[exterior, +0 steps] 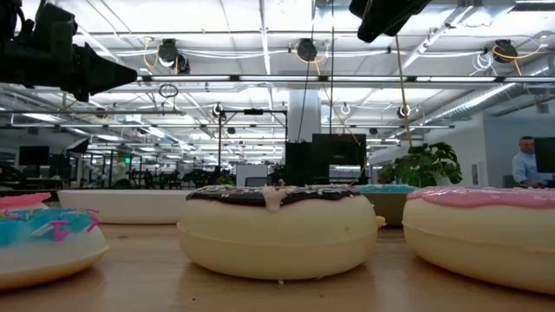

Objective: Pick & Place donuts
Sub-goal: Put the large pink donut on the gray plate

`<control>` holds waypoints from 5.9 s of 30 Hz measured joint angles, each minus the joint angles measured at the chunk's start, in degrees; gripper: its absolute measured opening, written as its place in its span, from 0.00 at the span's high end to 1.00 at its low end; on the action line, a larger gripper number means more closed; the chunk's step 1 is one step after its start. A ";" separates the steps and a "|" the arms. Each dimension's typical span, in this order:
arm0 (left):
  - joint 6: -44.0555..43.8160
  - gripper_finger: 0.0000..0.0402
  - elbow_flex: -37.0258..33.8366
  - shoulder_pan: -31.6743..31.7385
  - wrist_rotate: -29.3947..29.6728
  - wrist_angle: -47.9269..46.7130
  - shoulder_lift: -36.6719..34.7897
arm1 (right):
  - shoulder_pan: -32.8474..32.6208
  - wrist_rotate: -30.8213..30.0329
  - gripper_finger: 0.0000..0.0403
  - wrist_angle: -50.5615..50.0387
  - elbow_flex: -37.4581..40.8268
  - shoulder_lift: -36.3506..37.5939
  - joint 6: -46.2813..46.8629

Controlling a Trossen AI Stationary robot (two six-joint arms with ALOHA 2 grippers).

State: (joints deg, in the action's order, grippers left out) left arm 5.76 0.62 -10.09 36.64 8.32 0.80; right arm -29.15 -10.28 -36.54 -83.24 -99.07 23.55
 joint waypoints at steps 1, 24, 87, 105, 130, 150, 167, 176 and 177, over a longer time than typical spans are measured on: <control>0.00 0.88 0.00 -0.02 0.00 0.02 0.00 | -0.39 0.04 0.95 0.17 0.00 0.00 0.07; -0.48 0.88 0.00 -0.02 1.01 -0.80 0.44 | -4.36 2.97 1.00 -2.58 -6.09 -9.16 0.51; 1.63 0.88 0.00 0.00 2.55 -2.56 0.44 | -2.29 10.45 0.74 13.78 8.21 -15.05 -7.36; 1.64 0.88 0.00 0.00 2.54 -2.30 0.42 | 0.71 5.55 0.98 -2.84 0.26 6.10 -7.80; 0.79 0.88 0.00 0.00 2.45 -3.01 0.70 | 11.90 -0.12 0.98 -4.53 1.19 5.90 -2.29; 1.22 0.88 0.00 -0.02 2.49 -3.08 0.79 | 18.05 13.45 0.97 0.42 3.06 -14.95 -9.50; 1.55 0.88 0.00 -0.02 2.49 -3.39 0.81 | 18.19 13.38 0.61 -5.89 3.08 -13.68 -11.39; 1.54 0.88 0.00 -0.02 2.51 -3.38 0.79 | 18.77 13.34 0.38 -6.57 3.04 -7.70 -10.34; 1.54 0.88 0.00 0.00 2.51 -3.39 0.80 | 18.75 13.37 0.37 -6.55 3.04 -7.30 -10.31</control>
State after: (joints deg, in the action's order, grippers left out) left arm 7.30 0.62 -10.09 39.15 4.93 1.60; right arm -10.40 3.08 -43.09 -80.20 -106.37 13.24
